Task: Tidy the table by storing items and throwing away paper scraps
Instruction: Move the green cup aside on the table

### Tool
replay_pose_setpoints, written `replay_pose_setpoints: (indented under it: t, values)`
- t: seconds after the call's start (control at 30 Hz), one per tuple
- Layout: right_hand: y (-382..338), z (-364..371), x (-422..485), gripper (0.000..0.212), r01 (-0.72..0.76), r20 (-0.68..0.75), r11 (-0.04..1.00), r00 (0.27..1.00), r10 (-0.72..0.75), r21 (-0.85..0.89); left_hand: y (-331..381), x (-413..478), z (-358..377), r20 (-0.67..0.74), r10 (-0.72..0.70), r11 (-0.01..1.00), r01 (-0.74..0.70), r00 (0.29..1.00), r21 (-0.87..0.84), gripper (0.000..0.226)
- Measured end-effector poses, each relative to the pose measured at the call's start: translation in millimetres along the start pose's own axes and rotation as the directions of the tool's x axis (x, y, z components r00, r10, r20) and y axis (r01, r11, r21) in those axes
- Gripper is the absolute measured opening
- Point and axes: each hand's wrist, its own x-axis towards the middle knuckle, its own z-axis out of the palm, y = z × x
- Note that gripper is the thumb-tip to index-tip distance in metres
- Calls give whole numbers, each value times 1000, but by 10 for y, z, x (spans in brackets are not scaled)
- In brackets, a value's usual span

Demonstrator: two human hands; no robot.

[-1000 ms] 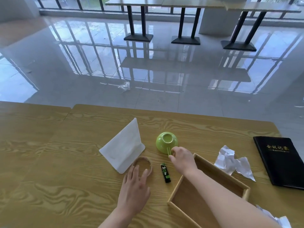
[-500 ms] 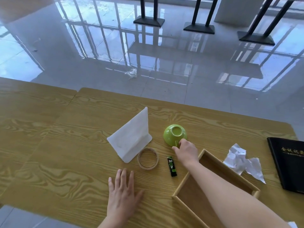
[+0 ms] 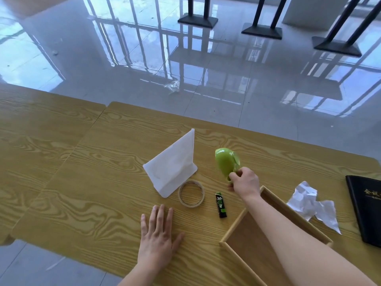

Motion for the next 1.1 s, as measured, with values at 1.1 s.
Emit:
replay_pose_setpoints:
  t: [1.1]
  values:
    - [-36,1212,-1590,26,211,602,975,770,-211,72,-582,-627,-684,301,-609,-104,303,734,-947,34]
